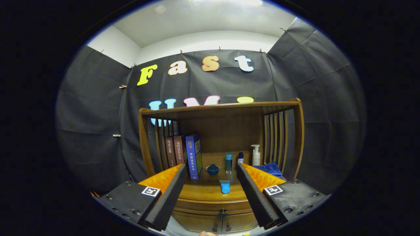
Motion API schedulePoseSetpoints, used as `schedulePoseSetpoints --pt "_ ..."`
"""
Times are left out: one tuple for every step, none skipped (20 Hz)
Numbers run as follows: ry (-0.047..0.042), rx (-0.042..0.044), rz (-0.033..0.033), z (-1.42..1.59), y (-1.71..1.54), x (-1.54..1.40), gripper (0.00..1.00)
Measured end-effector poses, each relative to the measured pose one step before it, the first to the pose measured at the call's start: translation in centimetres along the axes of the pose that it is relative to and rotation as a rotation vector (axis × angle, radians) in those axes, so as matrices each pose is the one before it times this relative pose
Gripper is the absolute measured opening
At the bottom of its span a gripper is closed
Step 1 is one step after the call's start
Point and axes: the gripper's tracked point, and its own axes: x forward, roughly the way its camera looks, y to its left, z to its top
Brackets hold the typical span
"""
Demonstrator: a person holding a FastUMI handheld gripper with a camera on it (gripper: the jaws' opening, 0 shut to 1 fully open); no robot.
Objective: Pull open the drawer, take out the items inside it, and place them on the countertop above the cabinet.
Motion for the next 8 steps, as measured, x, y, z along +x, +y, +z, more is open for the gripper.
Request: schedulePoseSetpoints --pt "-0.00314 -0.00049 0.00053 0.054 0.050 0.011 0.99" --pt "-0.00049 -0.00057 0.00006 -0.018 0.027 -0.078 0.99" --pt "0.00366 -0.00072 -0.00120 -0.038 -0.021 -0.021 0.99" --pt "0.00193 -0.00044 -0.00023 -0.097 -0.045 0.008 0.99" --pt "-0.00064 0.00151 -0.00203 -0.017 0.002 0.000 0.99" --pt "-0.00145 0.00125 -0.00171 0.028 -0.106 -0.039 0.99" --pt "-0.00105 0.00009 -0.00098 0.041 -0.012 0.030 0.99" --pt "-0.00030 0.00010 0.00041 0.008 0.056 -0.077 0.99"
